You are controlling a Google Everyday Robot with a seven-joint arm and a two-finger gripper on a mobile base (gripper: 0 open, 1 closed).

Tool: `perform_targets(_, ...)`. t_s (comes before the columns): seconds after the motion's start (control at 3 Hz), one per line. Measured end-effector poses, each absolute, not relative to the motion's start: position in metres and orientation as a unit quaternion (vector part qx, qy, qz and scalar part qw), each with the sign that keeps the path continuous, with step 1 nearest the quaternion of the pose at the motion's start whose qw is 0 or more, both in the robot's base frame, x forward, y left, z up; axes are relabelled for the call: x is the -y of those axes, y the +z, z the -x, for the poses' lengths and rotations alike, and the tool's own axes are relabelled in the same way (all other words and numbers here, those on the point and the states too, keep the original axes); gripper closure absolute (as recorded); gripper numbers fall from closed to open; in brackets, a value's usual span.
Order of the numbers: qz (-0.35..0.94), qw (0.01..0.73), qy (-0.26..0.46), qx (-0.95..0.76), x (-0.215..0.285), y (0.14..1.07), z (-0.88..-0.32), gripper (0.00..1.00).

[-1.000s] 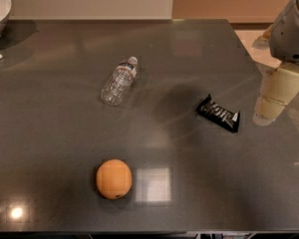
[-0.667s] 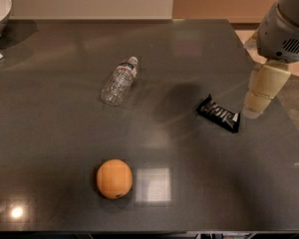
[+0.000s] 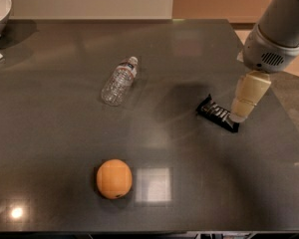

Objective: Move rxbar chocolate near water bottle

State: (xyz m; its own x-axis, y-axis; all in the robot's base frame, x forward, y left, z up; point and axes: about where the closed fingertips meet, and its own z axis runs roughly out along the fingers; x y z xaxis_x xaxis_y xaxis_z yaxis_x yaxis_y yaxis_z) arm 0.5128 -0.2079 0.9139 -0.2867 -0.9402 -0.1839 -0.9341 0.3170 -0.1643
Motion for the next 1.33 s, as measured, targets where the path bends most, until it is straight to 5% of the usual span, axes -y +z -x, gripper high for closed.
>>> perform_targets(1.33, 0.55, 0.073, 0.027, -0.831, 0.199, 0.833, -0.516, 0.0)
